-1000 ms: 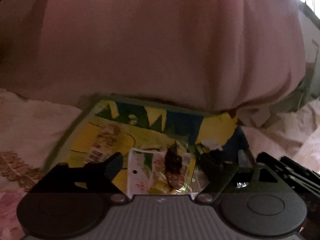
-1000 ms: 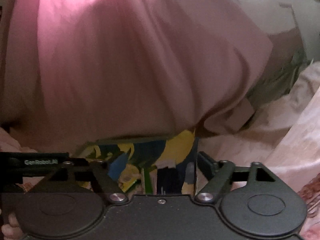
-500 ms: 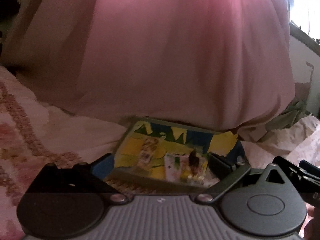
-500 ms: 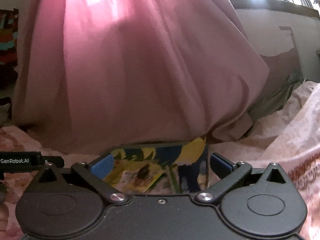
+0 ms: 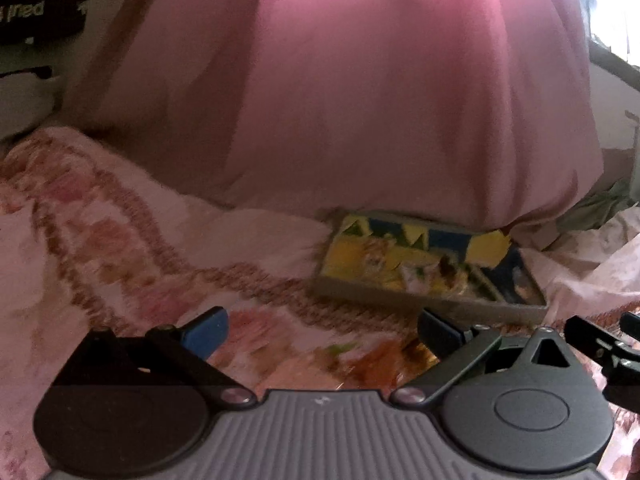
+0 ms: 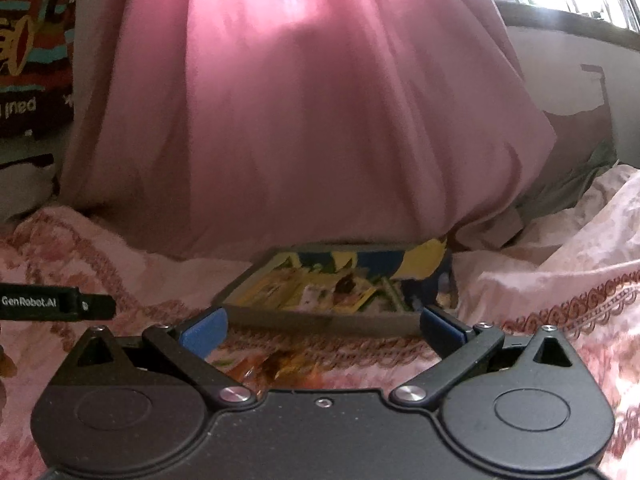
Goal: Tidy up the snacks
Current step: 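Withdraw both tools back toward the granola bar and orange wrappers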
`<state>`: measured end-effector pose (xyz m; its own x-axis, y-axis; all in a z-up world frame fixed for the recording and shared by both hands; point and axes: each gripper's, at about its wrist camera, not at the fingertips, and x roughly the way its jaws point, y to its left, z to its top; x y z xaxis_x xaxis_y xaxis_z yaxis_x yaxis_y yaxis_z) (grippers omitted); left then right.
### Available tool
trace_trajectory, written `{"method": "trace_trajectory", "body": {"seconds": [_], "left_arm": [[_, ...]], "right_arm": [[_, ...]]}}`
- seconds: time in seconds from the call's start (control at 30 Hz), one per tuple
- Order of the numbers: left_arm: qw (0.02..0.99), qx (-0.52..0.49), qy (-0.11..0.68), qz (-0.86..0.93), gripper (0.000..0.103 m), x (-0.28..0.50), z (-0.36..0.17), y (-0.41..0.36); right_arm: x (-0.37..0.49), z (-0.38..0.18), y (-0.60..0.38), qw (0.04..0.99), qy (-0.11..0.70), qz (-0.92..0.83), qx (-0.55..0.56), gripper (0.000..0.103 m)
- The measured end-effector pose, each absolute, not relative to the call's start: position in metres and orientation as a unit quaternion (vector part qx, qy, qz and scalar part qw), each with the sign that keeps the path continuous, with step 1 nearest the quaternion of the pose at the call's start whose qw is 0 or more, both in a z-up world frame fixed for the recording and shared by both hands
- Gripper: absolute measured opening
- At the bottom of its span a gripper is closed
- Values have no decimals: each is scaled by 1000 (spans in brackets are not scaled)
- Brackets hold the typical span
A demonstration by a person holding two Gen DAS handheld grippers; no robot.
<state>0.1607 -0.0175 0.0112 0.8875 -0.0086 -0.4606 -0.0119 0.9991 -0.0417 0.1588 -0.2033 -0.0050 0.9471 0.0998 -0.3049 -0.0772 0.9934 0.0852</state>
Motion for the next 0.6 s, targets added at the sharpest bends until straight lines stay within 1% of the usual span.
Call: {"method": "trace_trajectory", "body": {"seconds": [0.23,0.6], "left_arm": [[970,-32,240,24,103,129,-4,19],[961,-39,271,38,103,131,-48,55]], "right_arm": [[136,-18,-175,980,190,57,17,102],[136,-52,-139,967,235,85,-42,102]]}}
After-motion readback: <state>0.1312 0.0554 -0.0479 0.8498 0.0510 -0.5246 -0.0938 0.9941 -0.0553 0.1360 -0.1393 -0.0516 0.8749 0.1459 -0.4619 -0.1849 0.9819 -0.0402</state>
